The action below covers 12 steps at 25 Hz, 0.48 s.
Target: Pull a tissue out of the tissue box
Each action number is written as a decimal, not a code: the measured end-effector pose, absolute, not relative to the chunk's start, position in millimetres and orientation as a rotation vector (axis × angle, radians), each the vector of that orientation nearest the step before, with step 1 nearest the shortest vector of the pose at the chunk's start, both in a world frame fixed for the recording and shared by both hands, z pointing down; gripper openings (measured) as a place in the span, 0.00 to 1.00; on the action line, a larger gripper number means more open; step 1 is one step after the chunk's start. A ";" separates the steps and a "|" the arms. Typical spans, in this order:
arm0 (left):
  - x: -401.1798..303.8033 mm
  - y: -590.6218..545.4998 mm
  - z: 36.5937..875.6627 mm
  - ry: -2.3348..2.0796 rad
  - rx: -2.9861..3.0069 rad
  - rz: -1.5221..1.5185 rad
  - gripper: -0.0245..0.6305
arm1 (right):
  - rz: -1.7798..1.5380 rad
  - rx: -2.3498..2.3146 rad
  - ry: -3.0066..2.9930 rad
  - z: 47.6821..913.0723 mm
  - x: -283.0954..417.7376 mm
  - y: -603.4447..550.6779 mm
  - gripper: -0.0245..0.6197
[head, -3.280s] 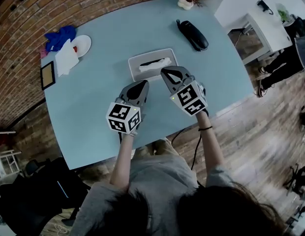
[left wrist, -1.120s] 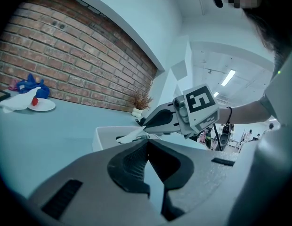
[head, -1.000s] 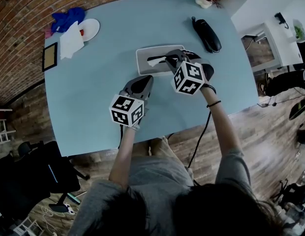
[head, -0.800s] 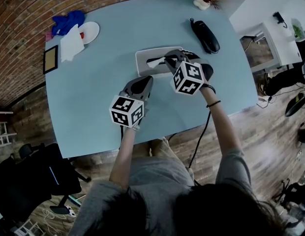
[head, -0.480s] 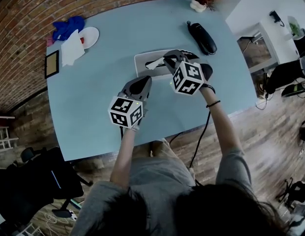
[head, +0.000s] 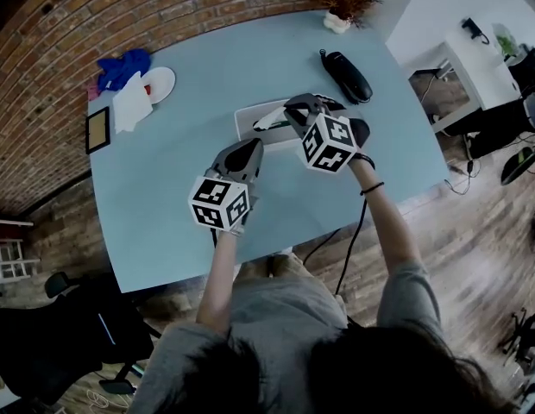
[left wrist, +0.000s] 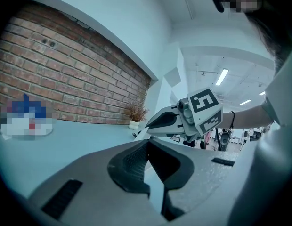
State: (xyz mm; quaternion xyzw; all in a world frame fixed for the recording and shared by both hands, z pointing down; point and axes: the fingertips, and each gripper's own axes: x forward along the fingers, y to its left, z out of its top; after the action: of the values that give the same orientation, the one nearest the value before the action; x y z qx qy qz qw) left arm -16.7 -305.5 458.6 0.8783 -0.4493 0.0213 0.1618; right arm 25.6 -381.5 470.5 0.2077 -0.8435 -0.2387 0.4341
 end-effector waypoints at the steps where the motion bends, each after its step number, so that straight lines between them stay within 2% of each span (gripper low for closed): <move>1: -16.7 -304.8 455.8 -1.285 2.512 0.058 0.04 | -0.592 0.528 -2.110 466.5 25.8 -380.6 0.04; 12: -14.7 -298.7 428.8 -1.291 2.576 0.037 0.04 | -0.541 0.666 -2.228 429.3 31.4 -370.2 0.04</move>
State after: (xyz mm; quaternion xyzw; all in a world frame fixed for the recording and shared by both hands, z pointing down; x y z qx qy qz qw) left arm -14.7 -298.7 428.8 0.8865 -0.4441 0.0129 0.1297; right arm 31.4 -370.2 429.3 0.2594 -0.8676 -0.2107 0.3683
